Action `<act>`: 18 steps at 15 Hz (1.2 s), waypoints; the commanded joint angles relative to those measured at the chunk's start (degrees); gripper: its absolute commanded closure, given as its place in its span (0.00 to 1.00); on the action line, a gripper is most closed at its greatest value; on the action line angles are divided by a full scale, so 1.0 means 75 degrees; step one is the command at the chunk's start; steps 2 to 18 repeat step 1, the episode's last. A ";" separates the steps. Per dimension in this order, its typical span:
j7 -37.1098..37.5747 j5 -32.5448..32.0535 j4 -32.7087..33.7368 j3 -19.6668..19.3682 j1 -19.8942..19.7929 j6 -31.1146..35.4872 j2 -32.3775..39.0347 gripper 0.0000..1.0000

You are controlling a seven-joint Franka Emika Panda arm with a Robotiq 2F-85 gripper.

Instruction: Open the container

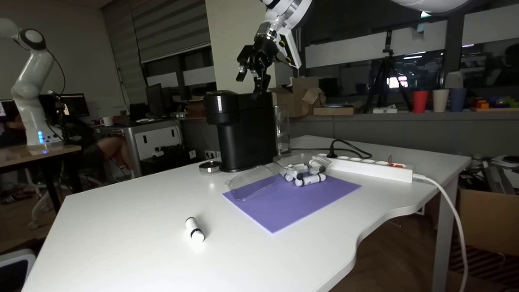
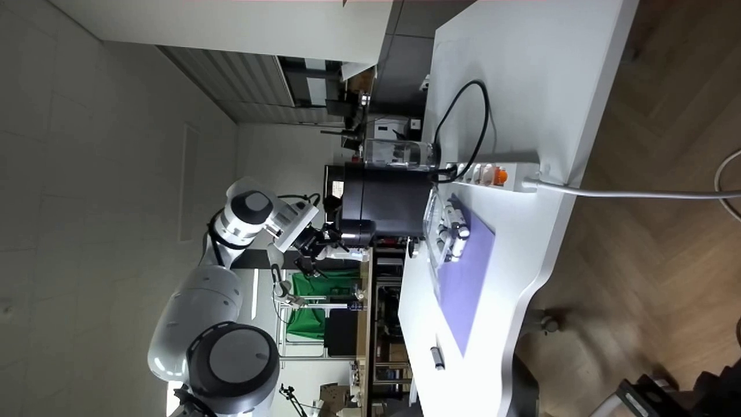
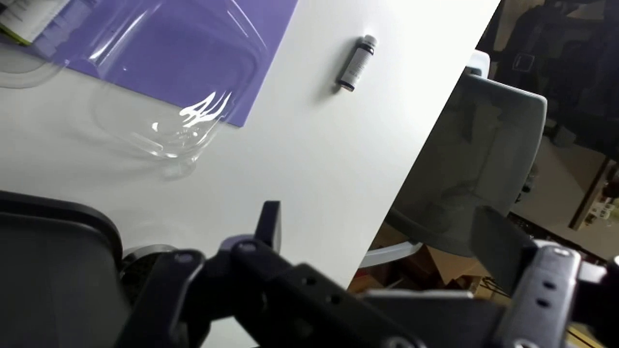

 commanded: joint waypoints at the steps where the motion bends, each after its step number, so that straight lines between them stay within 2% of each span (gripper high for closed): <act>1: -0.0022 0.0002 -0.0005 0.0002 -0.0011 -0.0005 -0.0018 0.00; 18: -0.0022 0.0002 -0.0005 0.0002 -0.0011 -0.0005 -0.0018 0.00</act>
